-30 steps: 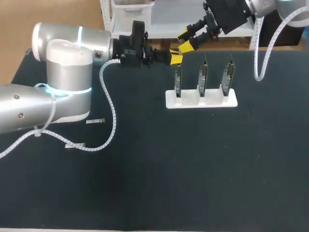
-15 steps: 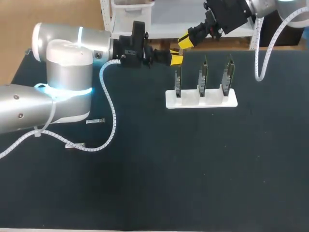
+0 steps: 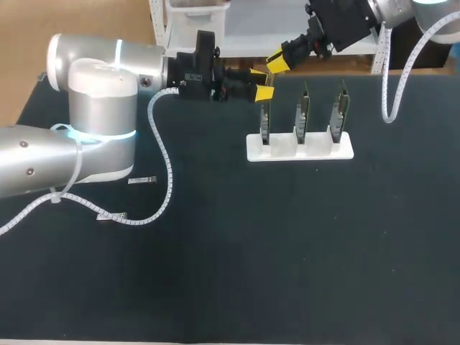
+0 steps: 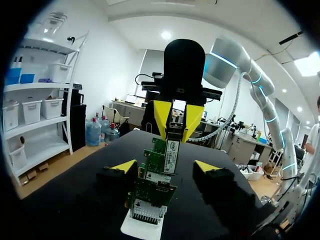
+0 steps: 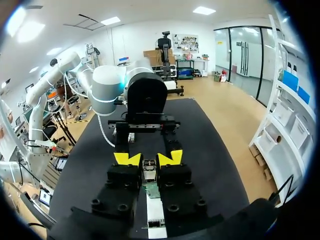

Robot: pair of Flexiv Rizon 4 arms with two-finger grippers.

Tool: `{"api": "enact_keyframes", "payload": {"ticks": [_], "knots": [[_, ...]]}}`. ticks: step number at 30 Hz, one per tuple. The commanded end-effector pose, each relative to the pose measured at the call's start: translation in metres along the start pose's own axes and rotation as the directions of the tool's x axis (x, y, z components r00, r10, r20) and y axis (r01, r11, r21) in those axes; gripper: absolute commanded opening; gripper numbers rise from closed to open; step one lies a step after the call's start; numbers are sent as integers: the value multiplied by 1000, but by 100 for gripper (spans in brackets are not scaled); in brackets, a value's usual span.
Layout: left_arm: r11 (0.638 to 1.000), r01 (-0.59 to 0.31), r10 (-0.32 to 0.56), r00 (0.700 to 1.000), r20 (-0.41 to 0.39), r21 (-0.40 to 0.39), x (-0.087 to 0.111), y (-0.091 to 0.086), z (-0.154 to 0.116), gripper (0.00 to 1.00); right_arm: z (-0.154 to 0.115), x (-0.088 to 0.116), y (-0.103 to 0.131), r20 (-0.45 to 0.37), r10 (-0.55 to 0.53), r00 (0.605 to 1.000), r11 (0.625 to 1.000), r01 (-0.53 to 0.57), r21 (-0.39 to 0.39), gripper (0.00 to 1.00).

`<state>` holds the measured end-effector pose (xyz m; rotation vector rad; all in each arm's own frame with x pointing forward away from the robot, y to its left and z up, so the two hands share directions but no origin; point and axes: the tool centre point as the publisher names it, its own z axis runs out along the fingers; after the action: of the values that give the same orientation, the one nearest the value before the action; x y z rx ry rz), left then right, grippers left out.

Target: Pick up the optical module with the left hand, and insert it into the network port with the right hand.

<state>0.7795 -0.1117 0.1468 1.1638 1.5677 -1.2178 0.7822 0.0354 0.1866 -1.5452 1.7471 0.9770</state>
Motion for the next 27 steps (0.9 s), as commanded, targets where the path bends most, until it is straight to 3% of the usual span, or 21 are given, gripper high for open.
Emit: {"api": "enact_keyframes", "payload": {"ticks": [1, 14, 27], "knots": [[1000, -24, 24, 1000, -18, -7, -4, -4, -9, 100, -2, 3, 6, 4, 1, 1000, 1000, -1, 14, 0], [988, -152, 143, 973, -183, -33, 4, -1, -29, 100, -5, 3, 6, 2, -8, 1000, 1000, 8, 12, 0], [977, -214, 196, 904, -381, -5, 29, 11, -26, 100, -9, 5, 6, 23, -10, 1000, 1000, 9, 27, 0]]}}
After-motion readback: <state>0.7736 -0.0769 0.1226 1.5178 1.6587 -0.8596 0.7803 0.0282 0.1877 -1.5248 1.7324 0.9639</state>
